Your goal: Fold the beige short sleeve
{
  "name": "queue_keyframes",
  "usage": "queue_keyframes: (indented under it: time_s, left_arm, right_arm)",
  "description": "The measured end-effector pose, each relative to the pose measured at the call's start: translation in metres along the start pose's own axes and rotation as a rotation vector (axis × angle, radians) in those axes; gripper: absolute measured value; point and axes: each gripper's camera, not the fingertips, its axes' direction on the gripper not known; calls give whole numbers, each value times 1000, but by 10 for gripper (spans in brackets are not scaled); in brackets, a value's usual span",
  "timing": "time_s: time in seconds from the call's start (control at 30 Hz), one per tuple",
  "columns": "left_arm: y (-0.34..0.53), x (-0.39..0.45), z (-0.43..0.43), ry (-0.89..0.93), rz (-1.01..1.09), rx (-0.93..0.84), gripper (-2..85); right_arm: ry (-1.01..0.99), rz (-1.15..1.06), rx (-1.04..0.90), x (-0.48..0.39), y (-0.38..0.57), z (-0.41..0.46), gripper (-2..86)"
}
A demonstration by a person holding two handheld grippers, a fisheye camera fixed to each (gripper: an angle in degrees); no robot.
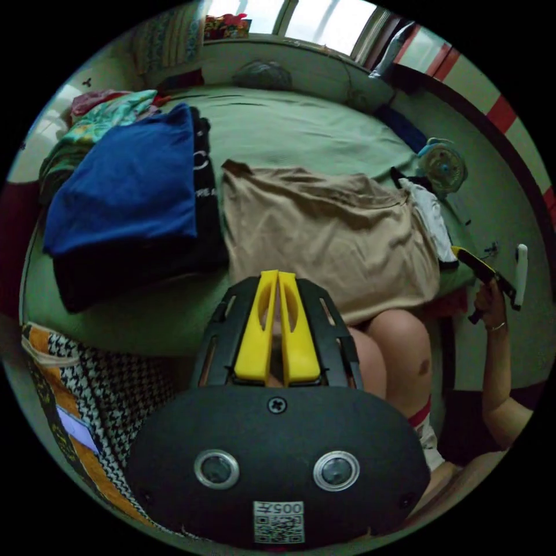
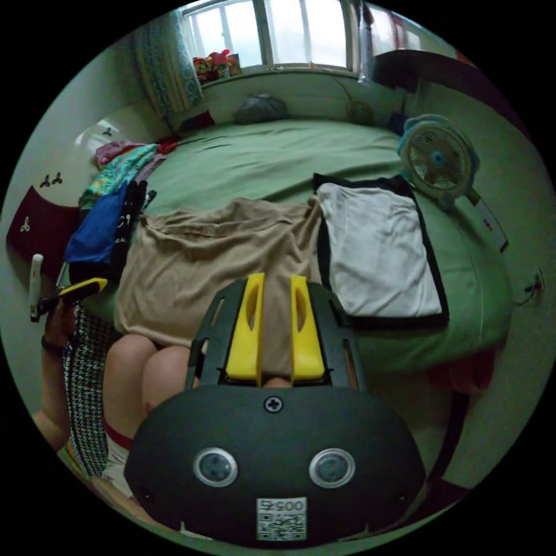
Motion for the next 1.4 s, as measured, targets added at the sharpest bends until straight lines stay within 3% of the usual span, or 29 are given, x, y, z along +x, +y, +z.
queue_keyframes:
  time_s: [0.3,0.53,0.73,1.07,1.23,1.4]
  left_arm:
    - [-106,33,54,45,64,22,83]
    - [-150,44,120,2,91,-46,80]
    - [-153,43,114,109,66,18,28]
    - [-202,73,105,74,90,67,4]
    - [-188,94,92,36,109,98,-2]
    - [-169,96,89,5,61,125,-5]
  right_arm:
    - [47,-117,-41,-45,-95,74,83]
    - [92,-141,-142,-52,-123,134,62]
    - [44,-132,-71,-49,-134,121,-12]
    - [13,2,-93,-28,-211,118,-12]
    - [5,-8,-17,-16,-192,91,-10]
    - [60,-80,-75,-11,-164,92,-10]
